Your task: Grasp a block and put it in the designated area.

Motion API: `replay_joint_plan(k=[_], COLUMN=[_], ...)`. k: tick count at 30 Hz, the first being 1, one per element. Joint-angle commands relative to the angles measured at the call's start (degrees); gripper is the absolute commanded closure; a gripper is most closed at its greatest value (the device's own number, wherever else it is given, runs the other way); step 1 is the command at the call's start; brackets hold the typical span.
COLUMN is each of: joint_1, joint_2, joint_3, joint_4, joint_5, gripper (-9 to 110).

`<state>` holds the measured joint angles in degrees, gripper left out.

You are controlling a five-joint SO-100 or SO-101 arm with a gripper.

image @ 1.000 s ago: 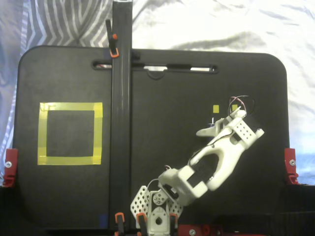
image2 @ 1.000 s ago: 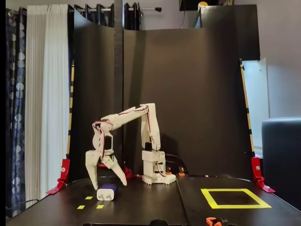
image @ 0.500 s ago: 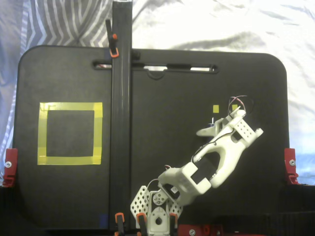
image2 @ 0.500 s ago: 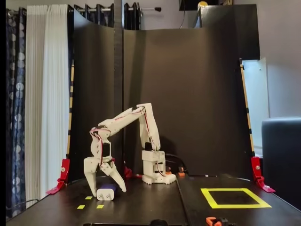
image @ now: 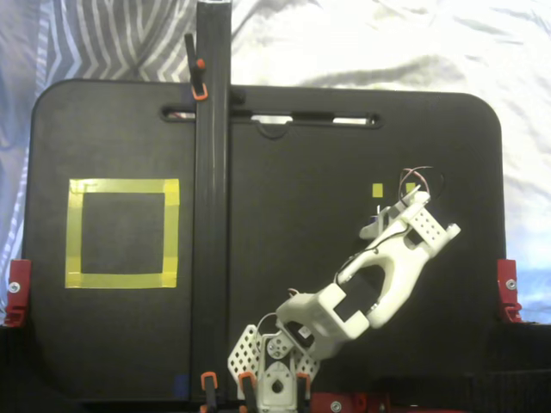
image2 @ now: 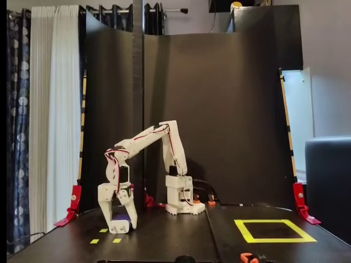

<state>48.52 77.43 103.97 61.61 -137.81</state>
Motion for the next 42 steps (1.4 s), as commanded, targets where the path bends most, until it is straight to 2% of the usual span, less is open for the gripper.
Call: replay_joint_plan(k=[1,21,30,35,42], joint_1=[-0.3,-4.0,-5.4,-9.3,-19.8], joint_2=[0.8,21.7,24.5,24.5,24.5], joint_3=[-1.1,-1.1,-0.8,-0.4,1.8], joint_4=[0.2,16.9,19.6,18.4,13.4], joint_5=[-0.3,0.6,1.8,7.2,21.3], gripper=[82,82,82,82,82])
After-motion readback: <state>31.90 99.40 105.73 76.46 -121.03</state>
